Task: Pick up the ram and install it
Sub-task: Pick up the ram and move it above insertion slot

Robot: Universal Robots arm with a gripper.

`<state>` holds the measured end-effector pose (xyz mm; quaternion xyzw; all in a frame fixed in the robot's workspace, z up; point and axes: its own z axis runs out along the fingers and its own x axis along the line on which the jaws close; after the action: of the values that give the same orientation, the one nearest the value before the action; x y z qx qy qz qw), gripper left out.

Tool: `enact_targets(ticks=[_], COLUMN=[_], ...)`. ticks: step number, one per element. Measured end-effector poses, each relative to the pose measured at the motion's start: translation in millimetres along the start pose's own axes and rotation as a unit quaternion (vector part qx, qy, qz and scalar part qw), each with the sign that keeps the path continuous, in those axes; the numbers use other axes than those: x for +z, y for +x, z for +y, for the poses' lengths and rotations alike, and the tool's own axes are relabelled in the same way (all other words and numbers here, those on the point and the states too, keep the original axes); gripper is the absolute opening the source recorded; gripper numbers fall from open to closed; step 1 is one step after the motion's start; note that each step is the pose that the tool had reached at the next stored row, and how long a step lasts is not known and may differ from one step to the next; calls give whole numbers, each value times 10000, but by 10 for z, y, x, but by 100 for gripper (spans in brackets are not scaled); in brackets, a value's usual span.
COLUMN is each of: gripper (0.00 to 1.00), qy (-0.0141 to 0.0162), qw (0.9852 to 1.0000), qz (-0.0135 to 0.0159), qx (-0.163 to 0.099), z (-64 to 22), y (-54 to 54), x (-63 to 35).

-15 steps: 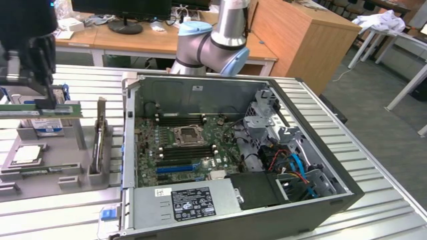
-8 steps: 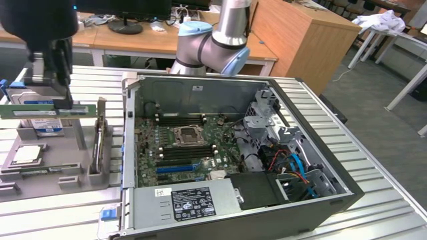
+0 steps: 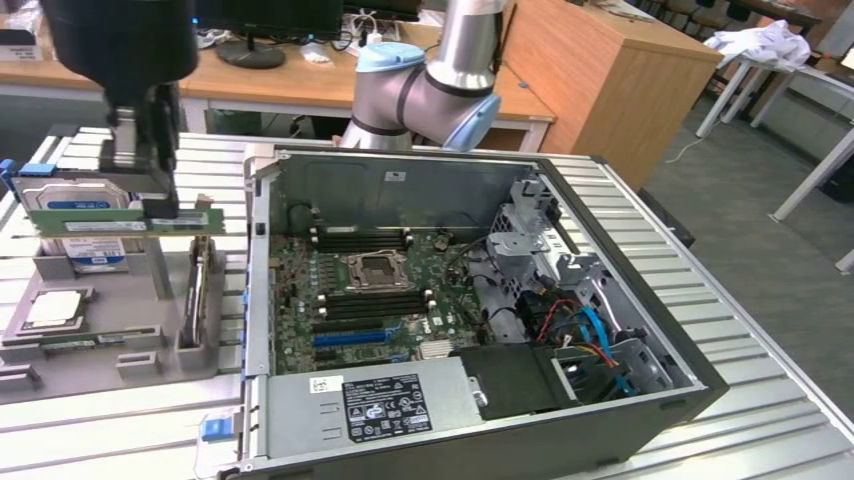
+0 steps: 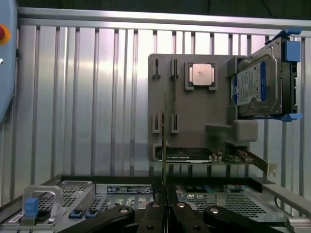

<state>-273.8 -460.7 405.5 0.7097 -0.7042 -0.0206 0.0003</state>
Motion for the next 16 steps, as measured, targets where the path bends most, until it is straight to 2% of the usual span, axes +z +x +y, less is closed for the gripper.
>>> enact_targets(ticks=[16], gripper=[12], qy=[-2], qw=[10000], qz=[1], qx=[-11], z=[-382], y=[3], x=[-12])
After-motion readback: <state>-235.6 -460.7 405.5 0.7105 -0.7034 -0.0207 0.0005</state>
